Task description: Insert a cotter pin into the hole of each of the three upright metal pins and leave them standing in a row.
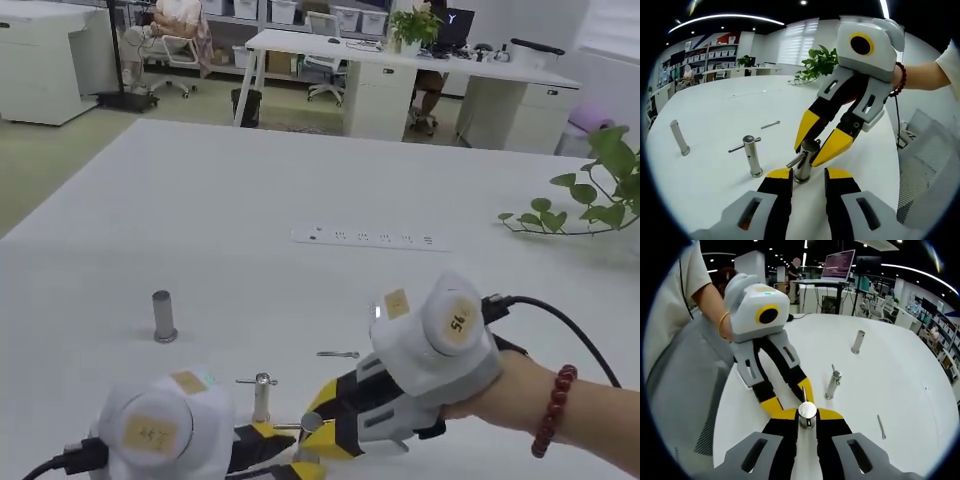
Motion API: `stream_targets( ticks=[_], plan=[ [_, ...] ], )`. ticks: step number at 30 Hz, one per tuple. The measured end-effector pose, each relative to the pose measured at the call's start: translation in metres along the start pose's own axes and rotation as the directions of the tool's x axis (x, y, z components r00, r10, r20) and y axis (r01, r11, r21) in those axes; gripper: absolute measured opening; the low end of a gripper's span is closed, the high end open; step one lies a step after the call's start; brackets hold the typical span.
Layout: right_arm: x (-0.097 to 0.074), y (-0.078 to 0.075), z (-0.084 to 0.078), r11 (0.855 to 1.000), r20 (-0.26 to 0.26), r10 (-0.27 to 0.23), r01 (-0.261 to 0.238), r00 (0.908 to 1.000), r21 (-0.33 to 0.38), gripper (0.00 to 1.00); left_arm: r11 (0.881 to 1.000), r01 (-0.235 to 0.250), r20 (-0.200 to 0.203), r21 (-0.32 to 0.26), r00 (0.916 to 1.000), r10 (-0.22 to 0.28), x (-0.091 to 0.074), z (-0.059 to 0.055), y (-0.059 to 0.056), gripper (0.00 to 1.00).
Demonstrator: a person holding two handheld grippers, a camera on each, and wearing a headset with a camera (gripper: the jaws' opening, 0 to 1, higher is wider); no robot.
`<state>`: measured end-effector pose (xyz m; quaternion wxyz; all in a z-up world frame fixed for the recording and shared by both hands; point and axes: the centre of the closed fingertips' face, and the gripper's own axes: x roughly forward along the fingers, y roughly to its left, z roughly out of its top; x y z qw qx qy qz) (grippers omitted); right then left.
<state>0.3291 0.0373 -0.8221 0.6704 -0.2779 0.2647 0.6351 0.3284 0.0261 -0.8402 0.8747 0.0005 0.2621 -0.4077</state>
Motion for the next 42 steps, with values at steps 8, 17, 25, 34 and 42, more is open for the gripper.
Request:
stream_targets(
  ticks=[8,17,25,34,42],
  plan=[
    [-0.005,-0.009,0.004,1.0,0.017,-0.022,0.022,0.9996,0.014,0.13,1.0,-0.002,0.003,0.002,1.0,0.002,-0.002,0.0,0.001,0.25],
    [-0.007,-0.018,0.006,1.0,0.016,-0.025,0.025,0.9996,0.01,0.13,1.0,-0.004,0.012,0.009,0.9999,0.004,-0.002,0.003,0.0,0.24],
    [-0.008,-0.022,0.005,1.0,0.005,-0.026,0.026,0.9997,0.018,0.13,1.0,-0.008,0.009,0.008,0.9999,0.008,-0.003,0.003,0.001,0.24],
    [-0.01,-0.026,0.004,0.999,-0.003,-0.034,0.034,0.9994,0.012,0.13,1.0,-0.009,0.017,0.009,0.9998,0.009,-0.005,0.006,0.002,0.25],
    [-0.011,-0.034,0.002,0.999,-0.008,-0.043,0.043,0.999,0.029,0.13,1.0,-0.01,0.024,0.01,0.9997,0.009,-0.007,0.007,0.002,0.25]
  ],
)
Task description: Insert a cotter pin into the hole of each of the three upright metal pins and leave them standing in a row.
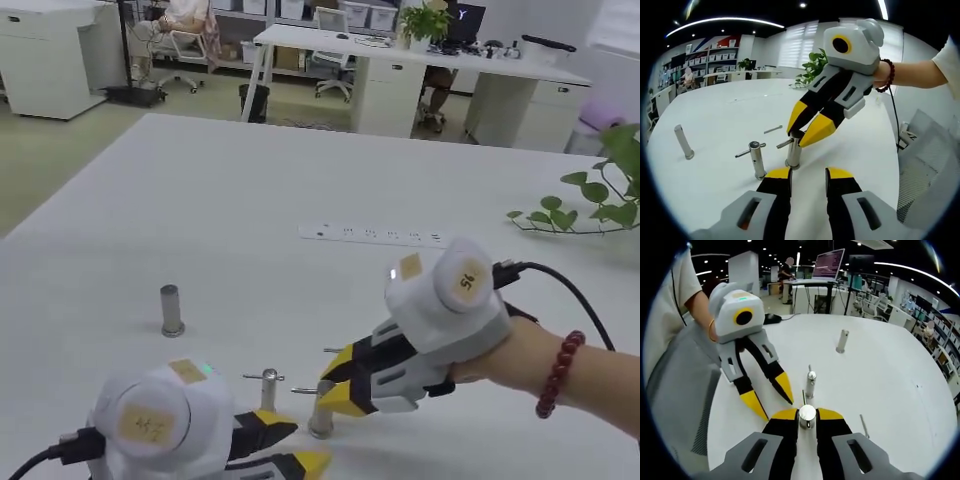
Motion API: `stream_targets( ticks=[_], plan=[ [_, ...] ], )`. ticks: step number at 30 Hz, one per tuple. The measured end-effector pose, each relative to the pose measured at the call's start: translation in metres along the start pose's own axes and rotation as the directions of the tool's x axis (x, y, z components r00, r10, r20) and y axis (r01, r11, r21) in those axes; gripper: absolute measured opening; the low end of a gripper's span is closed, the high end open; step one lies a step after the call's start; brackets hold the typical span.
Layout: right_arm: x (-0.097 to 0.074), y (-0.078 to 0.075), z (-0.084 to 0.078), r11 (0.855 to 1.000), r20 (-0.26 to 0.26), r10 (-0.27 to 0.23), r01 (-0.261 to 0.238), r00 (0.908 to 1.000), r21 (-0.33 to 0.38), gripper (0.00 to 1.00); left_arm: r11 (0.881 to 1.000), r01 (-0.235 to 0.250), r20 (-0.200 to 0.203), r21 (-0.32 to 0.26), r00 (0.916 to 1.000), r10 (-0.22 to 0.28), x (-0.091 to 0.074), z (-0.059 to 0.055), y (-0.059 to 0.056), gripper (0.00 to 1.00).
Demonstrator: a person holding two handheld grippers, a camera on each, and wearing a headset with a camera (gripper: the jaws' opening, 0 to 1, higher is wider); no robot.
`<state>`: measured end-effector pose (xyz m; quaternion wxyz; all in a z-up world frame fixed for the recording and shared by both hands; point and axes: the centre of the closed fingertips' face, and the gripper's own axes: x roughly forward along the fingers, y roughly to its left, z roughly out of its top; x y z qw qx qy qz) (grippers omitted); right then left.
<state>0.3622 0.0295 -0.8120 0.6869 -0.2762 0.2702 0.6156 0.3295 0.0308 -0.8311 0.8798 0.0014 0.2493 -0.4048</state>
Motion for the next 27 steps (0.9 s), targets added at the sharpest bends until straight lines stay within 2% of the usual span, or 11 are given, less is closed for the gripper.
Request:
stream_targets(
  ticks=[13,27],
  plan=[
    [0.001,-0.011,-0.001,1.0,-0.001,-0.007,0.007,1.0,0.027,0.13,1.0,0.009,0.007,0.002,0.9999,-0.009,-0.003,0.003,-0.003,0.26],
    [0.001,-0.015,-0.002,0.999,0.005,0.02,-0.021,0.9998,0.048,0.13,1.0,0.013,0.015,0.004,0.9998,-0.013,-0.007,0.006,-0.004,0.26]
  ],
)
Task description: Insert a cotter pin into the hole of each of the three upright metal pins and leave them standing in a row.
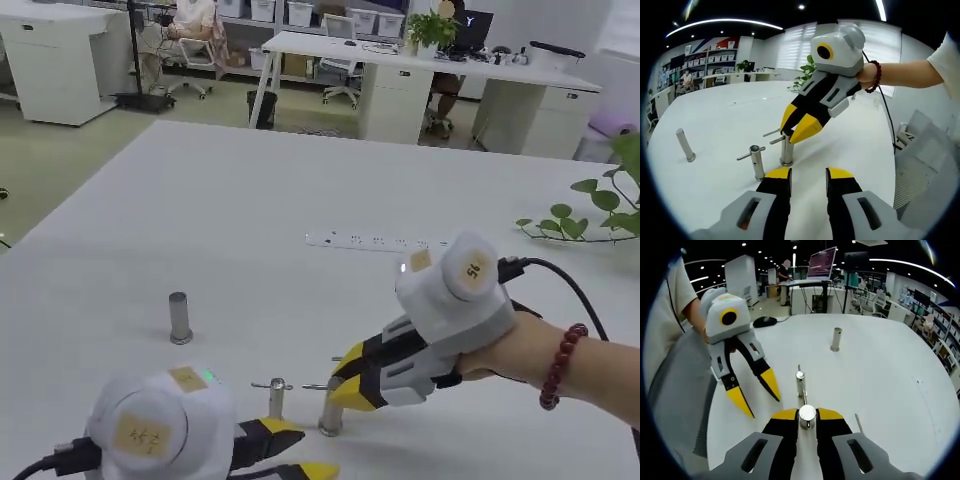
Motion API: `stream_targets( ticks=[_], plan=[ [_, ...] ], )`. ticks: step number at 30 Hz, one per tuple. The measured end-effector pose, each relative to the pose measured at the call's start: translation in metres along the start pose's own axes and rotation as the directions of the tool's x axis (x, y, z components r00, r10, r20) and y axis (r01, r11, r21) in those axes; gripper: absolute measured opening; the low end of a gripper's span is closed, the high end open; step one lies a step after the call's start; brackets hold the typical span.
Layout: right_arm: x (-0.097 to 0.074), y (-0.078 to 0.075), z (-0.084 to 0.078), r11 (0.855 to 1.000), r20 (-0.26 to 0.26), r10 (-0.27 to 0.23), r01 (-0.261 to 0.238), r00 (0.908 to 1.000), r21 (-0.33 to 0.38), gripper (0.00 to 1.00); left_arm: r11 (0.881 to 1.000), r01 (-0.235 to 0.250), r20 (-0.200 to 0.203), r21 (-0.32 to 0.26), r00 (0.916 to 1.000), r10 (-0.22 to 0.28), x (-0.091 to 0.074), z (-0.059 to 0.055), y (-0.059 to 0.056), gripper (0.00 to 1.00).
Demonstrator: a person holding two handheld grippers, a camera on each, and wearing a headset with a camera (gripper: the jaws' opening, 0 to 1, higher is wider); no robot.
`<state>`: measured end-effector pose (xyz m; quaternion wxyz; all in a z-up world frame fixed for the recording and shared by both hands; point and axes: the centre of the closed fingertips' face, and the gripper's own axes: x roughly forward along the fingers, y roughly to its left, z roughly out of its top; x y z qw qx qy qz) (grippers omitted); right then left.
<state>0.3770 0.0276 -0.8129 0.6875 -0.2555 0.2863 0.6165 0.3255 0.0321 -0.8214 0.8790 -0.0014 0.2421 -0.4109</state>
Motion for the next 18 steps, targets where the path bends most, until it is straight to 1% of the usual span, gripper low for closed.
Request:
stream_targets(
  ticks=[10,15,18],
  plan=[
    [-0.0001,0.0003,0.0005,0.999,0.014,0.009,-0.01,0.9999,0.041,0.15,1.0,-0.001,0.008,0.002,1.0,0.0,-0.0033,0.0039,-0.0009,0.27],
    [0.0005,0.001,0.0013,0.999,0.021,0.006,-0.007,0.9998,0.046,0.15,1.0,-0.001,0.015,0.003,0.9999,0.001,-0.0065,0.006,-0.0013,0.27],
    [0.0013,0.0025,0.003,0.998,0.03,0.009,-0.011,0.9995,0.054,0.18,1.0,-0.003,0.02,0.004,0.9998,0.003,-0.0087,0.0074,-0.0017,0.27]
  ],
)
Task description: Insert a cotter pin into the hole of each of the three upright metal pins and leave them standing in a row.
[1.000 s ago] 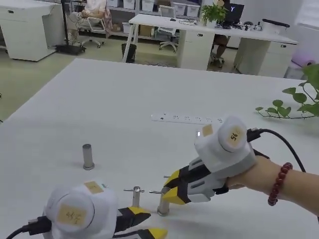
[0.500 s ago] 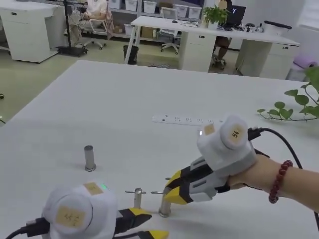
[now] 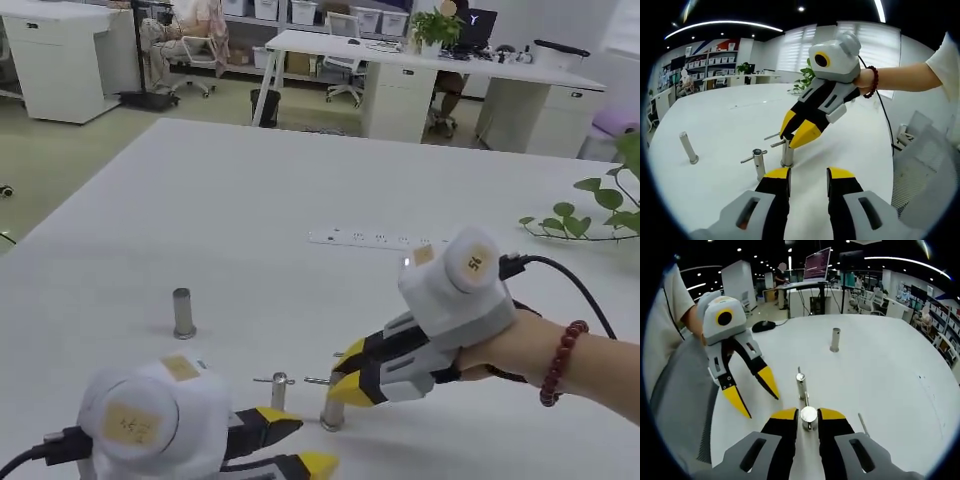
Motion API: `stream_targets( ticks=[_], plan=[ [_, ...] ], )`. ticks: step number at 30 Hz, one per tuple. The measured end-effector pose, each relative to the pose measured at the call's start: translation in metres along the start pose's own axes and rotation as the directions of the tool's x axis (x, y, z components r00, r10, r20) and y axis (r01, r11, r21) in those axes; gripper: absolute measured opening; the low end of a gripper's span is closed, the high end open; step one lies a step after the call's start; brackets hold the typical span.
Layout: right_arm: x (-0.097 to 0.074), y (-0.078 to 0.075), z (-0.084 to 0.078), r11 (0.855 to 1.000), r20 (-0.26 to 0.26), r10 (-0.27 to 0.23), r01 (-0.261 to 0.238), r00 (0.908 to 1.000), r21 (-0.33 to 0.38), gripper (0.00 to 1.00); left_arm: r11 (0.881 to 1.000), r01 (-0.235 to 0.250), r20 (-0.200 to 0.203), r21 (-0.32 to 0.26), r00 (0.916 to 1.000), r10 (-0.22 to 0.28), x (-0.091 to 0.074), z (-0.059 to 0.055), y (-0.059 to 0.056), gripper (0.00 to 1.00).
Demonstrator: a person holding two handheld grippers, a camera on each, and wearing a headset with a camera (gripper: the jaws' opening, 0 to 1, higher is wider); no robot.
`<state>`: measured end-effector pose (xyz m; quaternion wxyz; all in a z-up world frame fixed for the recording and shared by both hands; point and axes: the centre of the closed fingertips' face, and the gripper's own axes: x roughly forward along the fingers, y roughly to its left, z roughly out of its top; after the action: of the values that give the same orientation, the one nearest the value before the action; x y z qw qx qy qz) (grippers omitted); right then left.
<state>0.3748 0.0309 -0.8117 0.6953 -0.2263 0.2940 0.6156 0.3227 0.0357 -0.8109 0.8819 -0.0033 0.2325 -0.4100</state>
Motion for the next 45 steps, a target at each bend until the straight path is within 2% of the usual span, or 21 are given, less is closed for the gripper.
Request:
stream_targets(
  ticks=[10,20,25,27,32,40,45],
  plan=[
    [-0.002,0.003,0.013,1.0,0.035,0.004,-0.004,0.9994,0.004,0.27,1.0,-0.014,0.024,0.001,0.9996,0.014,-0.013,0.007,0.0,0.33],
    [0.001,0.0,0.041,0.999,0.103,-0.007,0.002,0.9947,0.05,0.36,0.999,-0.036,0.055,0.015,0.9979,0.035,-0.032,0.014,0.0,0.46],
    [0.01,-0.004,0.055,0.999,0.118,-0.021,0.015,0.9927,0.052,0.37,0.998,-0.058,0.063,0.003,0.9963,0.057,-0.04,0.014,0.006,0.52],
    [0.014,-0.008,0.06,0.999,0.118,-0.042,0.038,0.9921,0.034,0.37,0.998,-0.061,0.059,-0.014,0.9963,0.062,-0.043,0.012,0.008,0.53],
    [0.026,-0.015,0.074,0.997,0.141,-0.07,0.064,0.9875,0.046,0.37,0.997,-0.077,0.066,-0.017,0.9948,0.078,-0.05,0.012,0.011,0.59],
    [0.05,-0.03,0.098,0.992,0.194,-0.122,0.115,0.9733,0.049,0.37,0.994,-0.106,0.076,-0.018,0.9913,0.107,-0.06,0.013,0.018,0.69],
    [0.063,-0.039,0.107,0.989,0.224,-0.146,0.135,0.9636,0.066,0.37,0.993,-0.112,0.075,-0.048,0.9905,0.115,-0.067,0.01,0.022,0.75]
  ],
)
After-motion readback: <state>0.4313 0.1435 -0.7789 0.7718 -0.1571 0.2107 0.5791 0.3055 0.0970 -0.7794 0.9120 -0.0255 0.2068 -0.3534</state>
